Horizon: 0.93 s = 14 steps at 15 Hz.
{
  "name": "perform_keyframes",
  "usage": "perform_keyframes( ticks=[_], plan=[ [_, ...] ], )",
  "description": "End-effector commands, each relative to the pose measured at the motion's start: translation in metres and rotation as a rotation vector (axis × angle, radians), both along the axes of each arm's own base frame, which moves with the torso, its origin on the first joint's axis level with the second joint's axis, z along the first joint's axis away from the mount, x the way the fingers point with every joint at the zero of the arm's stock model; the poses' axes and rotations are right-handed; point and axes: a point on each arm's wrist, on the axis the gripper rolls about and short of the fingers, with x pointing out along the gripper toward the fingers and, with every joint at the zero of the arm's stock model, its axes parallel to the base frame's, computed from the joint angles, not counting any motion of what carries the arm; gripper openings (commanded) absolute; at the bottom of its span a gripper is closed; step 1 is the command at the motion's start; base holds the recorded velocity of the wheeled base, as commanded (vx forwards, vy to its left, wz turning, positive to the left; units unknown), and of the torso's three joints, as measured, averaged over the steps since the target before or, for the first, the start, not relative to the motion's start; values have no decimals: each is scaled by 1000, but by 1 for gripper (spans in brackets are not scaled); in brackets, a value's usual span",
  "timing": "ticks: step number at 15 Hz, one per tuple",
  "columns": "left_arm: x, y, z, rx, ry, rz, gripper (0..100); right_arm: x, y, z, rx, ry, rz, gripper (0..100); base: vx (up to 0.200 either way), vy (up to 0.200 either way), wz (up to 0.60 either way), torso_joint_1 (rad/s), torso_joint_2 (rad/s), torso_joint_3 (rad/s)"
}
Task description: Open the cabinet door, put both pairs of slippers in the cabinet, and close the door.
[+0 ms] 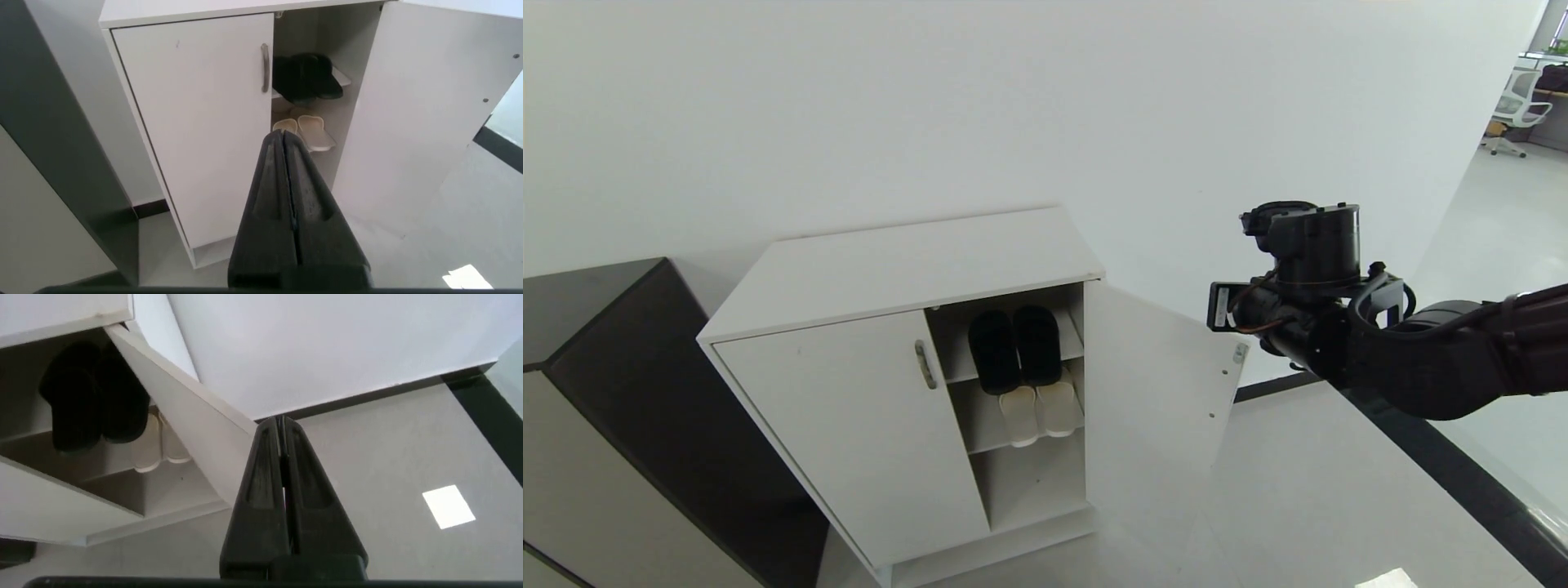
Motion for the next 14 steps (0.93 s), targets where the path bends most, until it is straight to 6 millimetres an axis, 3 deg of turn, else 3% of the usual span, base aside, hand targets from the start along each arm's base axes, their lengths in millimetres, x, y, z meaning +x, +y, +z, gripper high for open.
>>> perform_keyframes(
  ticks=[1, 7, 14],
  plan=[
    [0, 0, 0, 0, 0, 0, 0, 16, -2, -13, -6, 24, -26, 0, 0, 0, 0, 0, 0, 0],
    [0, 0, 0, 0, 1, 0, 0, 37, -7, -34, -9, 66, -41, 0, 0, 0, 0, 0, 0, 0],
    [0, 0, 0, -2, 0, 0, 0, 43, -6, -45, -16, 79, -44, 0, 0, 0, 0, 0, 0, 0]
  ],
)
